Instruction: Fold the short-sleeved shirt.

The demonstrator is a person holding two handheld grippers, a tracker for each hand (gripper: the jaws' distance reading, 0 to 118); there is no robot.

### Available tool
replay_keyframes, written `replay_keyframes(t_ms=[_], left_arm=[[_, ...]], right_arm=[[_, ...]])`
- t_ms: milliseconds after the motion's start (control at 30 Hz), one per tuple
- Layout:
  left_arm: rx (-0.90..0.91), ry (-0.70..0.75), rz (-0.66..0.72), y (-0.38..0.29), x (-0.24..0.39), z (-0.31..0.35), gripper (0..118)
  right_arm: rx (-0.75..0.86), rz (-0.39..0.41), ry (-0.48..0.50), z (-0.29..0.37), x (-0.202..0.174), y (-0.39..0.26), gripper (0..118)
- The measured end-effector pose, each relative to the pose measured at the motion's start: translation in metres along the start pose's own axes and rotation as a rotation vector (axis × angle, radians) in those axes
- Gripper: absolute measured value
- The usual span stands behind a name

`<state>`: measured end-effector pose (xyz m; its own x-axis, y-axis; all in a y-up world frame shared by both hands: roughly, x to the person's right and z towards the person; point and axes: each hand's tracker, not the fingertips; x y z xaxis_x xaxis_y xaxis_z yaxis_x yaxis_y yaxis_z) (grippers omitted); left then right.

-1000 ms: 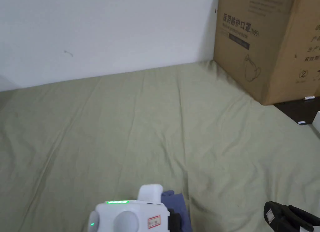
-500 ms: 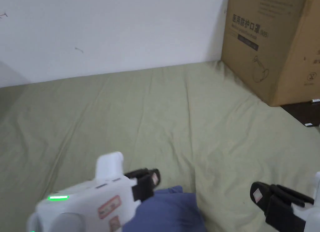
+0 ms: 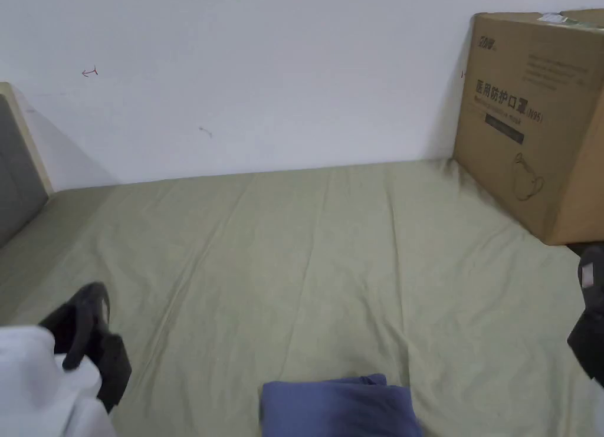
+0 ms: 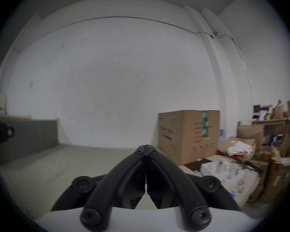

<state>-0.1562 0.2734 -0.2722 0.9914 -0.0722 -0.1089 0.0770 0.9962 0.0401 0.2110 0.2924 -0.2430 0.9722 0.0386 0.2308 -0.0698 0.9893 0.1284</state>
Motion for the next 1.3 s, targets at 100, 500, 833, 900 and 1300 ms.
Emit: replay_keyframes(t_ms=[100, 500, 833, 900, 1300], left_arm=[[-0.021, 0.015, 0.028, -0.021, -0.001, 0.015, 0], [-0.115, -0.042, 0.078, -0.015, -0.014, -0.002, 0], [-0.59, -0.264, 0.429, -0.069, -0.047, -0.058, 0], [-0.783, -0.401, 0.591, -0.095, -0.047, -0.081, 0], [-1.169, -0.932, 1.179, -0.262, 0.015, -0.198, 118]], right_arm=[[-0.078, -0.047, -0.06, 0.017, 0.004, -0.013, 0], [-0.182, -0.132, 0.154, -0.015, 0.023, 0.011, 0], [-1.409, 0.01, 0.513, -0.167, -0.051, -0.196, 0], [-1.505, 0.095, 0.528, -0.17, -0.062, -0.232, 0], [-1.453, -0.013, 0.532, -0.166, -0.05, -0.231, 0]])
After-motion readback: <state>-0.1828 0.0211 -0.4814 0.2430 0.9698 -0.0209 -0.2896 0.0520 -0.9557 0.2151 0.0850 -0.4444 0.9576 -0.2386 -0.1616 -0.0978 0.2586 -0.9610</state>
